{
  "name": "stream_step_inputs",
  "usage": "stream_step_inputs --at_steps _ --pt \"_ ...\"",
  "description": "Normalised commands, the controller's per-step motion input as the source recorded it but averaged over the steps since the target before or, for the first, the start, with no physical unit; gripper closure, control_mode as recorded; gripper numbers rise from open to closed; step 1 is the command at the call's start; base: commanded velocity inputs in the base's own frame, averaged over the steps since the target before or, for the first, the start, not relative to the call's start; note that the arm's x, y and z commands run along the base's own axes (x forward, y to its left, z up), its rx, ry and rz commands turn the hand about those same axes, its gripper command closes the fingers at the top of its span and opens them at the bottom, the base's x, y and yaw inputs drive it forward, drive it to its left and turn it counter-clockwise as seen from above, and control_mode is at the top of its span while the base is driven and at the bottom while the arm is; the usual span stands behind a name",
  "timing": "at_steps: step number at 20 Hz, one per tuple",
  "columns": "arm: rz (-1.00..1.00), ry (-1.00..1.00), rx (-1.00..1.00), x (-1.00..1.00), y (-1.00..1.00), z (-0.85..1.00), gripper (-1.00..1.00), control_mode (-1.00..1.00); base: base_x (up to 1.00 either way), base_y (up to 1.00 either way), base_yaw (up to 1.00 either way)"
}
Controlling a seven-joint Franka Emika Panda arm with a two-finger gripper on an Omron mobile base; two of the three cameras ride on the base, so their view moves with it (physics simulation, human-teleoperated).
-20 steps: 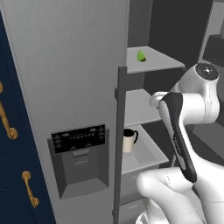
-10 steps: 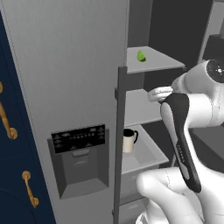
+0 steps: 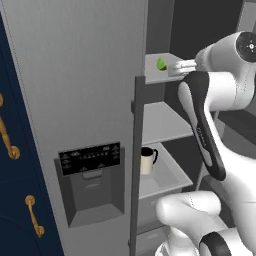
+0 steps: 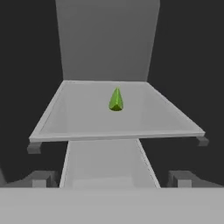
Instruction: Grab a lemon wedge from the fridge and one ice cube from the ice bowl, and put them in the glass of lemonade.
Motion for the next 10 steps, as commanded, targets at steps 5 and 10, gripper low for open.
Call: stream_step_inputs --at_steps 5,10 --pt "0.00 -0.07 0.00 0.96 -0.14 0.01 -1.00 -1.00 0.00 0.00 0.00" --pt "0.00 0.03 0.00 1.00 -0.05 -0.31 -1.00 -1.00 0.00 0.00 0.00"
